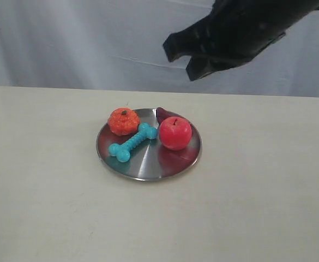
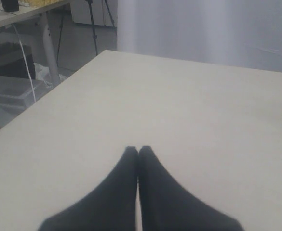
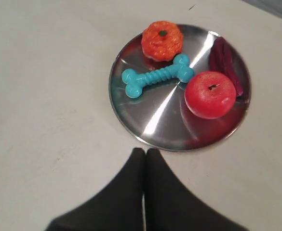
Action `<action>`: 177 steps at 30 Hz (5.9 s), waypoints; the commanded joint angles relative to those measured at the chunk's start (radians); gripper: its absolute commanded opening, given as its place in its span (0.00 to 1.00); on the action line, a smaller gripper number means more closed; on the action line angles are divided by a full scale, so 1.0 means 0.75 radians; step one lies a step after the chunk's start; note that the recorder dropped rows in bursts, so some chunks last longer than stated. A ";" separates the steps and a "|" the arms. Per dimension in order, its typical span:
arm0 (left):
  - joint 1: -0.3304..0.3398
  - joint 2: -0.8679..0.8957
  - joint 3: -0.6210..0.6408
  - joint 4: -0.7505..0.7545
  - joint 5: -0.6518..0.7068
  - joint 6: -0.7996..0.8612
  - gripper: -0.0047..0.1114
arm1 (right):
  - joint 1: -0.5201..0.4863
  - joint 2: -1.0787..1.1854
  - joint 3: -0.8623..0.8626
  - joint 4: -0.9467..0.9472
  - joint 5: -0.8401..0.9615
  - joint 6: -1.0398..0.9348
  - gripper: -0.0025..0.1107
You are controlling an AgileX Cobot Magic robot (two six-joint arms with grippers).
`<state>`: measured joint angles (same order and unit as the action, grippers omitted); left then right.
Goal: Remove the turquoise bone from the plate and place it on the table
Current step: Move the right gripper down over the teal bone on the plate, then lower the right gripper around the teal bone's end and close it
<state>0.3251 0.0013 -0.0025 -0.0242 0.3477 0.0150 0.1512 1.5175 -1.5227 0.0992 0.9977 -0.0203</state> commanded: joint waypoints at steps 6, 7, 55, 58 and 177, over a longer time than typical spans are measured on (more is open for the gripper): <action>0.003 -0.002 0.003 -0.001 -0.007 -0.006 0.04 | 0.002 0.418 -0.089 0.005 -0.035 -0.560 0.27; 0.003 -0.002 0.003 -0.001 -0.007 -0.006 0.04 | 0.002 0.472 -0.109 0.005 -0.047 -0.588 0.43; 0.003 -0.002 0.003 -0.001 -0.007 -0.006 0.04 | 0.134 1.195 -0.742 -0.479 -0.077 -1.067 0.51; 0.003 -0.002 0.003 -0.001 -0.007 -0.006 0.04 | 0.134 1.195 -0.742 -0.459 -0.084 -1.118 0.48; 0.003 -0.002 0.003 -0.001 -0.007 -0.006 0.04 | 0.128 1.532 -1.086 -0.016 0.298 -1.138 0.47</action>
<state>0.3251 0.0013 -0.0025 -0.0242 0.3477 0.0150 0.2515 2.6206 -2.3628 0.0142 1.0606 -0.8551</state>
